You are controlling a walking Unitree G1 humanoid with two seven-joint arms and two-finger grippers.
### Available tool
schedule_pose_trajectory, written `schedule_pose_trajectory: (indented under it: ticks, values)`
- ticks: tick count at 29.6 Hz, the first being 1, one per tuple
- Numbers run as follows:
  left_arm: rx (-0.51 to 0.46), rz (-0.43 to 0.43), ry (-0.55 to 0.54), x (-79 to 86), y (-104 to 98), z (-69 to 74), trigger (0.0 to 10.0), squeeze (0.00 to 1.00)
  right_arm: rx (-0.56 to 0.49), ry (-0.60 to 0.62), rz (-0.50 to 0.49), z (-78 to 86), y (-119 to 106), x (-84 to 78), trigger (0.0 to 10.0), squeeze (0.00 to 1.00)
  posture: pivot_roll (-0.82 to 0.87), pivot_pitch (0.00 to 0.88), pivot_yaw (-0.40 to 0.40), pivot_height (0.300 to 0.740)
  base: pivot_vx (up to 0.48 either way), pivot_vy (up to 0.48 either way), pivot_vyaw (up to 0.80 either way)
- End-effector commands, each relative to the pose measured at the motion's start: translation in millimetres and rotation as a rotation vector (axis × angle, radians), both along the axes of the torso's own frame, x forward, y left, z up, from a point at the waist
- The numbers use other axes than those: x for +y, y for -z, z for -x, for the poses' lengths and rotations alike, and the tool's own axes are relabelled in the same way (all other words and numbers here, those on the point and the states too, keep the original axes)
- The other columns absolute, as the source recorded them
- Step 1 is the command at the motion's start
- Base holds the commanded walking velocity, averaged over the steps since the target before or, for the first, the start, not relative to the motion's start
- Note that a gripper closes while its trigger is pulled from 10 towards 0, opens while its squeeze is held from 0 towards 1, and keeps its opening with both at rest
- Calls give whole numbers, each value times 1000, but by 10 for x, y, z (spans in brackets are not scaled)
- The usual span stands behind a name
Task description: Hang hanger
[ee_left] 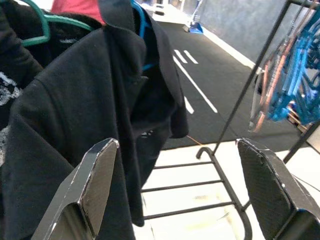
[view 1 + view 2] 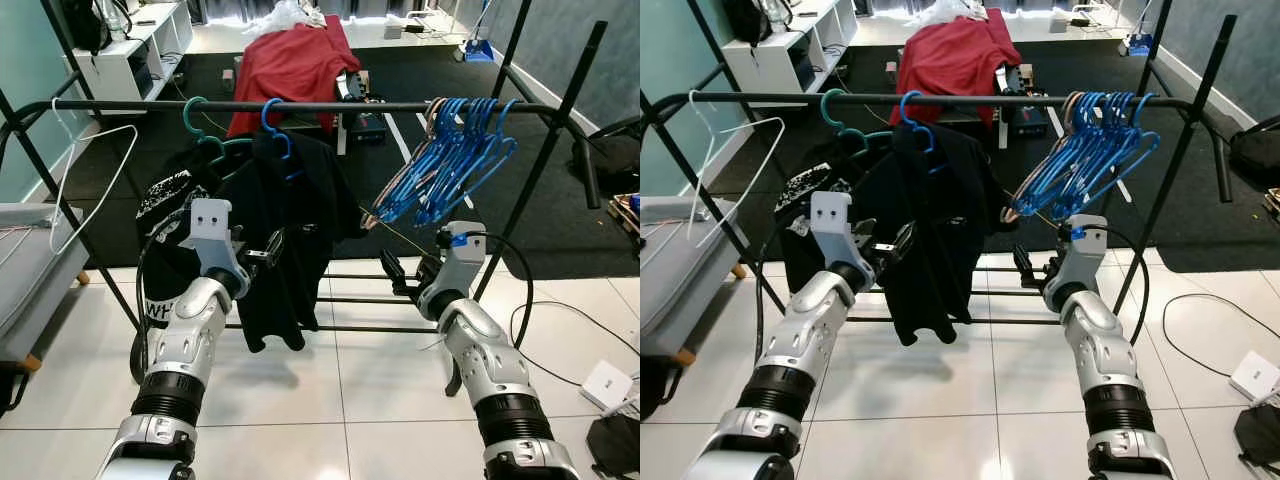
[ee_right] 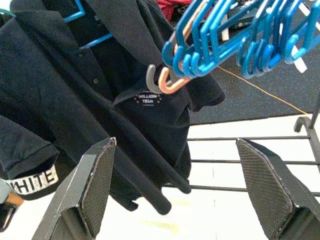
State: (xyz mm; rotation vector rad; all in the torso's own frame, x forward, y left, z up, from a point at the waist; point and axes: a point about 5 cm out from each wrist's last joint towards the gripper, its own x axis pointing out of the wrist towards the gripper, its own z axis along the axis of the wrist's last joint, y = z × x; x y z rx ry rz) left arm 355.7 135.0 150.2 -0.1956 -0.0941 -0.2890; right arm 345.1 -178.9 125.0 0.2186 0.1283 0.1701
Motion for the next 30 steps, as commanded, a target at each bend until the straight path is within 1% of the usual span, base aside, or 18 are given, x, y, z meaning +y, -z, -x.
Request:
schedule_pose_trajectory:
  ticks: [1, 2, 3, 5, 6, 7, 8, 10, 16, 19, 20, 23, 30]
  values:
    - [14, -20, -27, 64, 48, -1, 10000, 0, 21, 0, -1, 13, 52, 10, 10000, 0, -133, 50, 5, 740, 480, 0, 0]
    - [14, -20, -27, 64, 48, -1, 10000, 0, 21, 0, -1, 13, 52, 10, 10000, 0, -133, 50, 5, 740, 480, 0, 0]
    - [9, -13, -52, 91, 42, -8, 10000, 0, 21, 1, -1, 12, 51, 8, 10000, 0, -134, 51, 6, 740, 480, 0, 0]
    - [9, -13, -52, 91, 42, -8, 10000, 0, 21, 1, -1, 12, 51, 8, 10000, 0, -134, 51, 6, 740, 480, 0, 0]
    - [-17, 1, -80, 126, 12, -10, 10000, 0, 21, 2, -2, 10, 50, 6, 10000, 0, -135, 51, 7, 740, 480, 0, 0]
    - [-17, 1, -80, 126, 12, -10, 10000, 0, 21, 2, -2, 10, 50, 6, 10000, 0, -135, 51, 7, 740, 480, 0, 0]
    - [-69, 31, -131, 194, -47, 10, 10000, 0, 21, 3, -4, 9, 48, 6, 10000, 0, -138, 52, 9, 740, 480, 0, 0]
    - [-129, 70, -200, 290, -112, 44, 10000, 0, 22, 4, -6, 6, 45, 9, 10000, 0, -138, 53, 6, 740, 480, 0, 0]
    - [-138, 94, -258, 369, -112, 58, 10000, 0, 24, 3, -8, 2, 45, 10, 10000, 0, -135, 51, 3, 740, 480, 0, 0]
    - [-134, 100, -268, 386, -104, 58, 10000, 0, 25, 1, -8, 1, 46, 12, 10000, 0, -136, 51, 4, 740, 480, 0, 0]
    - [-123, 109, -278, 400, -91, 54, 10000, 0, 26, 0, -9, 1, 48, 15, 10000, 0, -136, 50, 5, 740, 0, 0, 0]
    - [-122, 102, -281, 404, -87, 52, 10000, 0, 26, 0, -10, 1, 49, 17, 10000, 0, -137, 50, 7, 740, 0, 0, 0]
    - [-136, 98, -268, 367, -87, 51, 10000, 0, 25, 4, -12, 8, 53, 7, 10000, 0, -138, 51, 10, 740, 0, 0, 0]
